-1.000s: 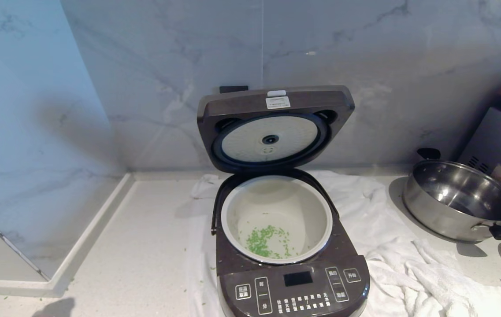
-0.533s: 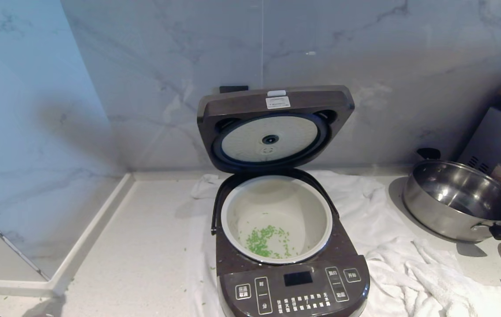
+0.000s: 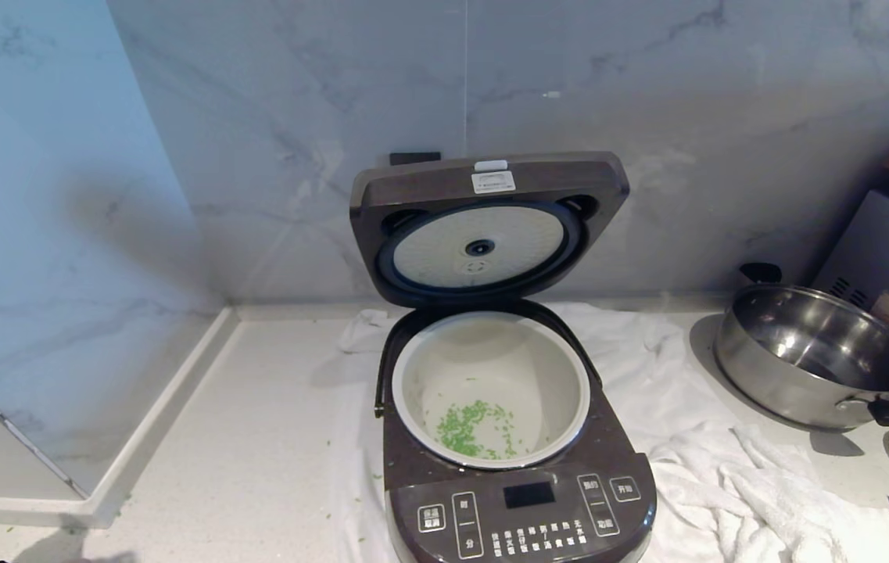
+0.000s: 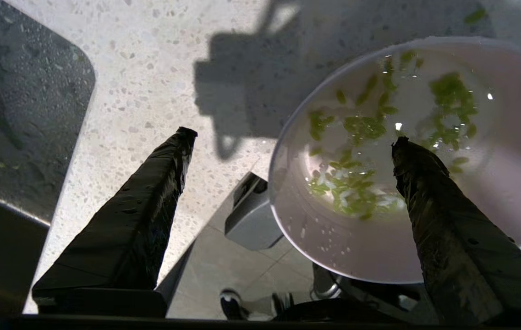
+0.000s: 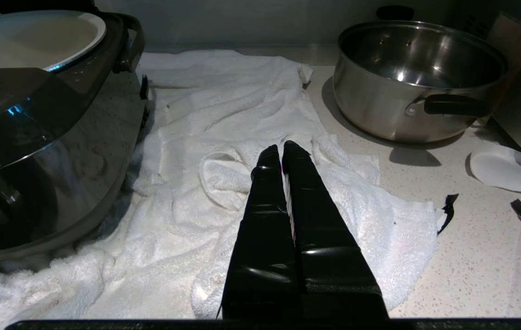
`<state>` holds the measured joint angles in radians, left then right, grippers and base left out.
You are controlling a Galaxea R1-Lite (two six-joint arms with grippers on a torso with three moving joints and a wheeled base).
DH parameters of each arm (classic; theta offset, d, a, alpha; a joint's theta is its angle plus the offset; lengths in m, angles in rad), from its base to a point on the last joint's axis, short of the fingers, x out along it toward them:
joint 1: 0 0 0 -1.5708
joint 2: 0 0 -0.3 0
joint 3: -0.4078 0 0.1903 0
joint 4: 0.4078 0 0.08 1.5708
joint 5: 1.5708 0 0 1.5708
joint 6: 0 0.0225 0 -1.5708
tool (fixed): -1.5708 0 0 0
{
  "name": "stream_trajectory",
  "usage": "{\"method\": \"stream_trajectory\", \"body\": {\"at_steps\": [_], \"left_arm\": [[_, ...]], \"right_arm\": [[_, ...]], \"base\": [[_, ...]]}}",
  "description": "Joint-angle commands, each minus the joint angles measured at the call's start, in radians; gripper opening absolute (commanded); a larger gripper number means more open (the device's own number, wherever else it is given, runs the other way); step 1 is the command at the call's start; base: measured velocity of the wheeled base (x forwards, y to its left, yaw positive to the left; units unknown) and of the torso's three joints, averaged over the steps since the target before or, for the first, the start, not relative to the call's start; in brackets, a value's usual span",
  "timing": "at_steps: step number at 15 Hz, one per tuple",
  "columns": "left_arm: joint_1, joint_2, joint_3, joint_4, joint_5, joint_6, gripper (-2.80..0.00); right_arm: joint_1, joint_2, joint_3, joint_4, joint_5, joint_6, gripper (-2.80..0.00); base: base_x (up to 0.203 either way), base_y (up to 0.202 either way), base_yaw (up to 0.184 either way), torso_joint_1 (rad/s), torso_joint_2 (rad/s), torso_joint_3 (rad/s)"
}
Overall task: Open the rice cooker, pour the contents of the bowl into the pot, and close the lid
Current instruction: Pour the water from the bowl into the rice cooker
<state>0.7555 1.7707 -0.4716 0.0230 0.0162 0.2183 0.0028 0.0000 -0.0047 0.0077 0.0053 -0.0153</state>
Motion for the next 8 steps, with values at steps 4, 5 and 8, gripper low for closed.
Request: {"method": "stream_trajectory", "body": {"at_steps": [4,5,8], "left_arm": [[0.037,0.053,0.007,-0.002,-0.007,0.004,0.0],[0.037,0.057,0.015,-0.012,-0.008,0.004,0.0],[0.025,0.091,0.102,-0.156,-0.007,0.004,0.0]], "right_arm": [[0.0,0.0,0.0,0.0,0.001,0.0,-2.8],[0.0,0.0,0.0,0.0,0.0,0.0,-2.8],[0.0,0.0,0.0,0.0,0.001,0.0,-2.8]], "base": [[0.0,0.0,0.0,0.0,0.0,0.0],[0.0,0.0,0.0,0.0,0.0,0.0],[0.0,0.0,0.0,0.0,0.0,0.0]]}}
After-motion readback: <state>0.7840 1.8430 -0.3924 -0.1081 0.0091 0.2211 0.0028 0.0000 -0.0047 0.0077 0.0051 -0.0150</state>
